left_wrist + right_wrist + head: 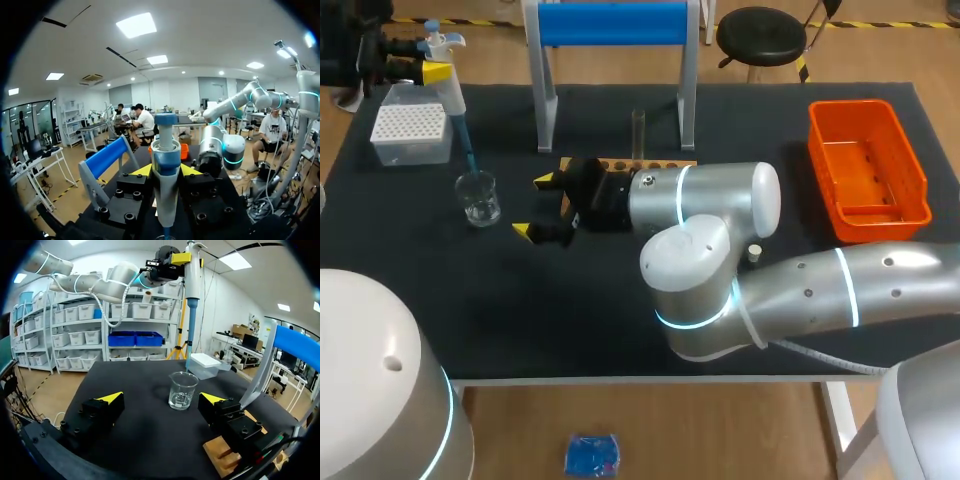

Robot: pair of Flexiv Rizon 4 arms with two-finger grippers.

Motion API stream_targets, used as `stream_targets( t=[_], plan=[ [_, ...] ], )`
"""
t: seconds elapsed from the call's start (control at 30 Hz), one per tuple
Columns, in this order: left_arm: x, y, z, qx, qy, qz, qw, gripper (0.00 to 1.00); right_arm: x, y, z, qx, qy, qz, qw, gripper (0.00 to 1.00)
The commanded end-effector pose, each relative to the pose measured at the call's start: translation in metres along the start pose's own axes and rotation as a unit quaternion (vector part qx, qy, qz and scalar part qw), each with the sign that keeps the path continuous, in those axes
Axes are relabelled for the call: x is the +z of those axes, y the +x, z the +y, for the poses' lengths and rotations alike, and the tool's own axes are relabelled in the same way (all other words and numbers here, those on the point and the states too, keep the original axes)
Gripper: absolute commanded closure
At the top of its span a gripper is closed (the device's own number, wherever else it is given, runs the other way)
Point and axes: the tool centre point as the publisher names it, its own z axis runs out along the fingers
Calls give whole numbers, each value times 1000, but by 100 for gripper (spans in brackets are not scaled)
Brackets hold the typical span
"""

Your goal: Invert the test tube, pick up the pipette, mount the tip to pipette, aspirate from beaker and dispense into the tube, eject the tip, return the pipette, and cap with the stopper.

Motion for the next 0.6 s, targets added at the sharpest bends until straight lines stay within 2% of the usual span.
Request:
stream_targets(
  t=[0.03, 0.6],
  plan=[
    [0, -4, 11, 0, 8, 4, 1000, 100, -2, -1, 0, 0, 1, 2, 1000, 0],
    [1, -12, 42, -9, 11, 5, 1000, 100, -2, -1, 0, 0, 1, 2, 1000, 0]
  ],
)
